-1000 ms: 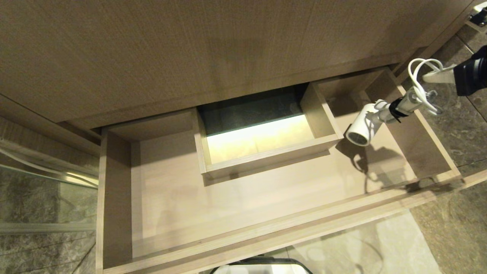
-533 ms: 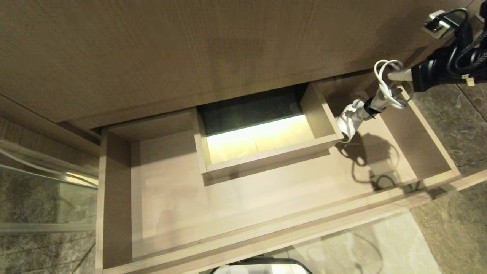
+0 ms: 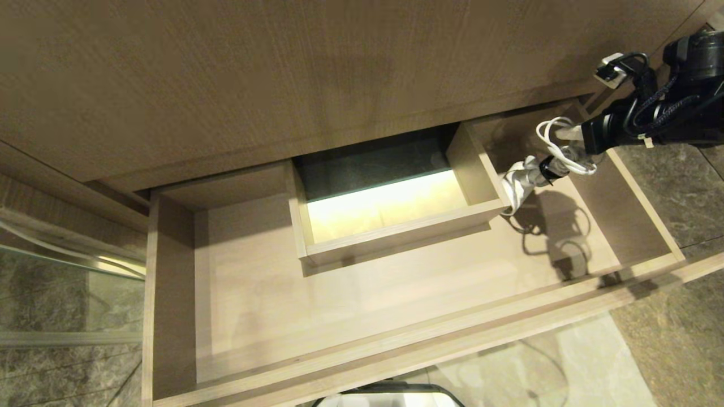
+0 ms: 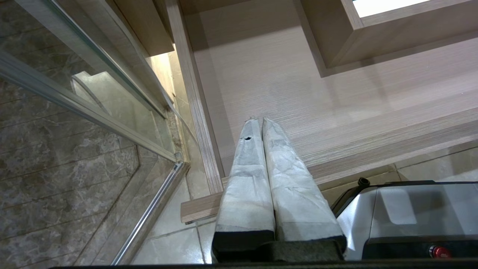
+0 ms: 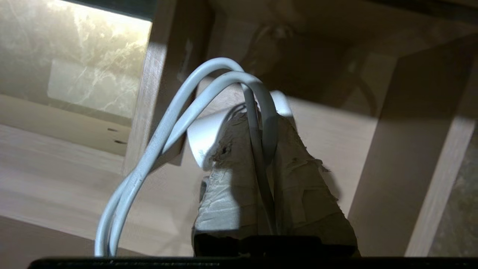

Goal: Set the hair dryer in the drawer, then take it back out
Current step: Put it into the drawer

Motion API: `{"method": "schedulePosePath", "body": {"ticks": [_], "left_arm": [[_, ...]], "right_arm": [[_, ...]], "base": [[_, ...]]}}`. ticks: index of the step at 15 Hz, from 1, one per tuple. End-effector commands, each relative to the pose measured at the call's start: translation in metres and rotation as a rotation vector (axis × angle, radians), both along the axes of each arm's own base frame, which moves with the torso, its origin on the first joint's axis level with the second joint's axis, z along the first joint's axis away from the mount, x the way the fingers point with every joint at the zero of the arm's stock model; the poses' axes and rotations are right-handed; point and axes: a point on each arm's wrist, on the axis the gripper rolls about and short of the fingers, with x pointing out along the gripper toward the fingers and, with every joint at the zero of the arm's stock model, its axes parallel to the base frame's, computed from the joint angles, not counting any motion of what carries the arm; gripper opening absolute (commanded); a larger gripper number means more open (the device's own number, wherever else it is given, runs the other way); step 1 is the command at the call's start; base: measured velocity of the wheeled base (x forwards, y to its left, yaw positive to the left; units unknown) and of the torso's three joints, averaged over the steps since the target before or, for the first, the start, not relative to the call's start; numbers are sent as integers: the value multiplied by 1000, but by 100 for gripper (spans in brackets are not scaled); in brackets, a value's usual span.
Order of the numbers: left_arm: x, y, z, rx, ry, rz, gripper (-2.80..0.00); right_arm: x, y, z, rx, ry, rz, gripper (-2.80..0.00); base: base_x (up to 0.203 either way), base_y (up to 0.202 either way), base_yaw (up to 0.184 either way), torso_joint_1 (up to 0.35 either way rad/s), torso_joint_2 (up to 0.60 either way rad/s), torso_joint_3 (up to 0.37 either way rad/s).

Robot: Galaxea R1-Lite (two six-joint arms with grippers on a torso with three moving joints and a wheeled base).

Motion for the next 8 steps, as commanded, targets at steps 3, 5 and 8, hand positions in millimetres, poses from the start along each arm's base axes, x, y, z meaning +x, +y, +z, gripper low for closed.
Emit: {"method": "schedulePosePath", "body": {"ticks": [3,5,8], "left_arm": [[0,0,0,0,0,0,-280],[0,0,0,0,0,0,-280],[0,0,0,0,0,0,-280]], "right_arm": [[-2,-21,-11,-17,41,-79,-280],[-3,-31,-10,-22,28,-106,-280],[-7,-40,-14,-21,49,-129,-280]], "base": [[0,0,0,0,0,0],[0,0,0,0,0,0],[0,0,0,0,0,0]]}}
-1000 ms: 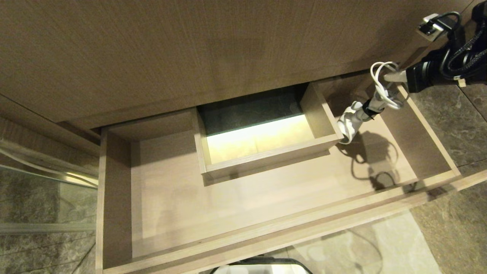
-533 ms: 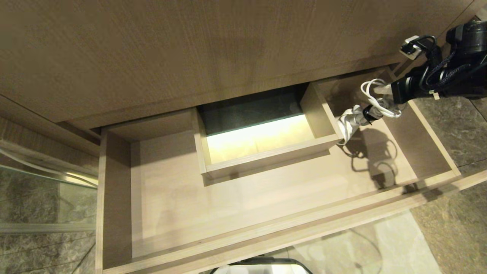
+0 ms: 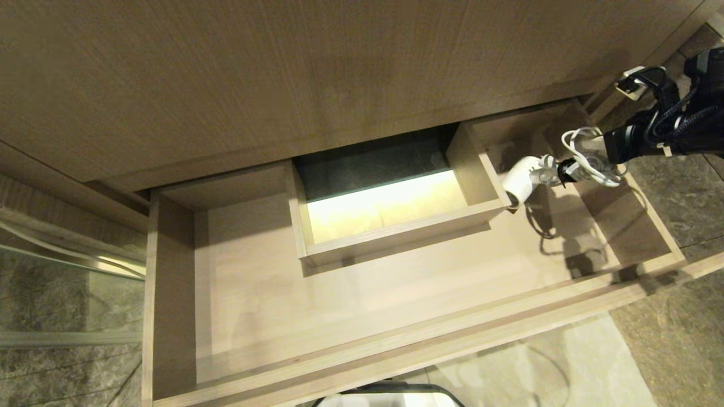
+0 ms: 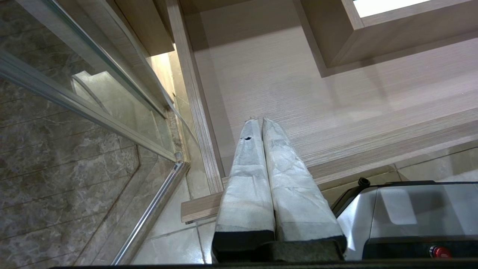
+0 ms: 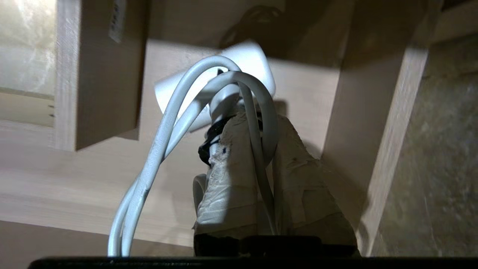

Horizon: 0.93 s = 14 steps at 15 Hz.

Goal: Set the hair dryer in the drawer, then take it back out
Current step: Put it into the drawer

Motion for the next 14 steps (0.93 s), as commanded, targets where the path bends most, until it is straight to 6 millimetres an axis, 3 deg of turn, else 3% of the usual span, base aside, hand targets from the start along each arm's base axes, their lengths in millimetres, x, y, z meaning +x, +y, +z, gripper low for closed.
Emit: {"method": "schedulePosePath", "body": {"ticks": [1,5,6,11,14], "left_arm": [[0,0,0,-1,0,0,-280],[0,0,0,-1,0,0,-280],[0,0,0,-1,0,-2,-280],[0,0,0,1,0,-1,-280],[0,0,0,-1,0,0,-280]], "right_arm": [[-4,-6,-3,-21,11,-7,-280],[-7,-5,-1,-87,-10,14,-280],[-8,-5,0,-92,-13,14,0],[-12,-7,-6,-88,17,7,0],[-17,-11,1,-95,-9,-5,0]], "base": [[0,0,0,0,0,0],[0,0,0,0,0,0],[0,0,0,0,0,0],[0,0,0,0,0,0],[0,0,0,0,0,0]]}}
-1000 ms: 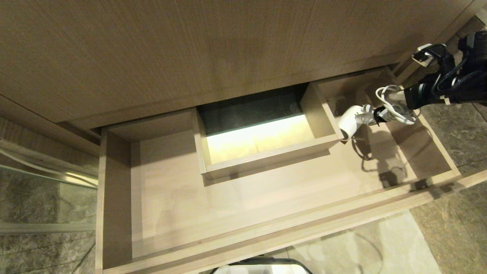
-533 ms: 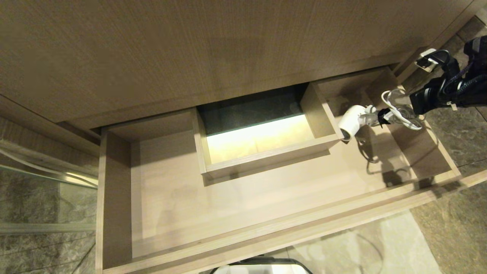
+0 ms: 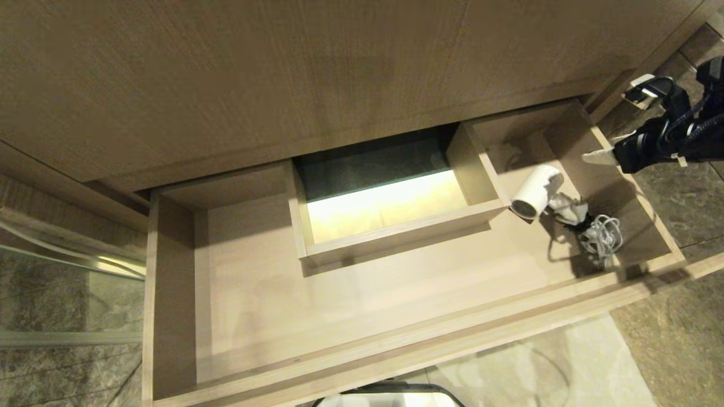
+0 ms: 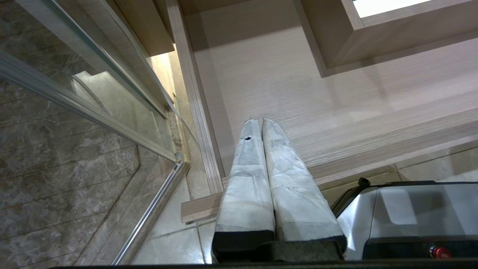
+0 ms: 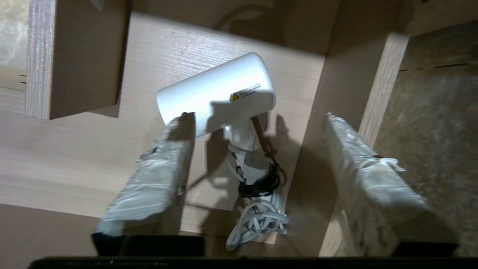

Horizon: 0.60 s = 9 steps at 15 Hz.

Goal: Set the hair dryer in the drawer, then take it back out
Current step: Put it into the drawer, then close the drawer

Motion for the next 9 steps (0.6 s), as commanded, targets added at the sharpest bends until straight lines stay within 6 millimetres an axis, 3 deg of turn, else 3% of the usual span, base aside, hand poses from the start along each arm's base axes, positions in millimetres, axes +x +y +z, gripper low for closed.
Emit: {"method": "schedulePosePath", "body": {"ticks": [1,5,6,9], "left_arm": [[0,0,0,-1,0,0,-280],[0,0,0,-1,0,0,-280],[0,0,0,-1,0,-1,-280],[0,0,0,-1,0,0,-280]], "right_arm": [[-9,-2,9,-7,-21,-7,0],[-31,2,20,-1,-36,-14,0],[-42,4,25,-4,-40,-16,-280],[-88,16,32,-6,-24,-20,-280]], "base": [[0,0,0,0,0,0],[0,0,0,0,0,0],[0,0,0,0,0,0],[0,0,0,0,0,0]]}}
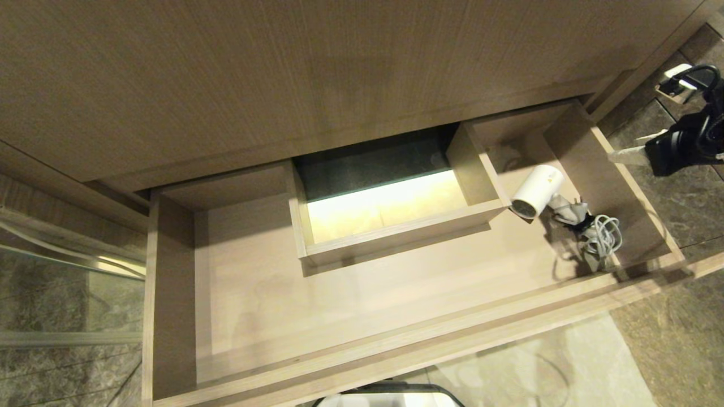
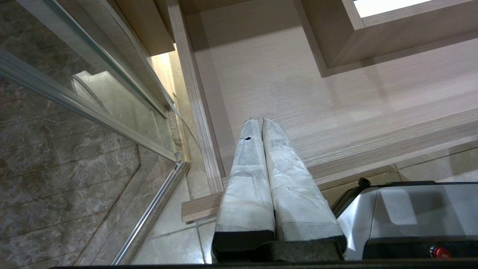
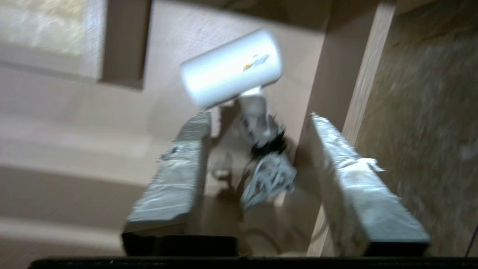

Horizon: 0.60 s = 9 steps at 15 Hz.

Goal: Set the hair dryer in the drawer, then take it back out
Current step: Close the drawer

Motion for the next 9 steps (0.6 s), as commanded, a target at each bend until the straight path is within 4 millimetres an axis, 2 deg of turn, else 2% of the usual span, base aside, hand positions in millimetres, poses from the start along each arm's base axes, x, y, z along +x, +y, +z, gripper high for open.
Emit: {"method": "schedulePosePath", "body": {"ticks": [1,4,5,7,9], "left_arm": [[0,0,0,0,0,0,-280],[0,0,0,0,0,0,-280],[0,0,0,0,0,0,-280],[0,0,0,0,0,0,-280],[0,0,0,0,0,0,-280]], "right_arm": [[-48,13,12,-9,-19,1,-280],[-100,25,1,-1,82,-43,-280],[-121,28,-3,-26,137,-116,-280],[-156,33,-27,-95,318,-295,-280],[-181,37,-56,-111,459,-340,-280]], "base": [[0,0,0,0,0,0],[0,0,0,0,0,0],[0,0,0,0,0,0],[0,0,0,0,0,0],[0,0,0,0,0,0]]}}
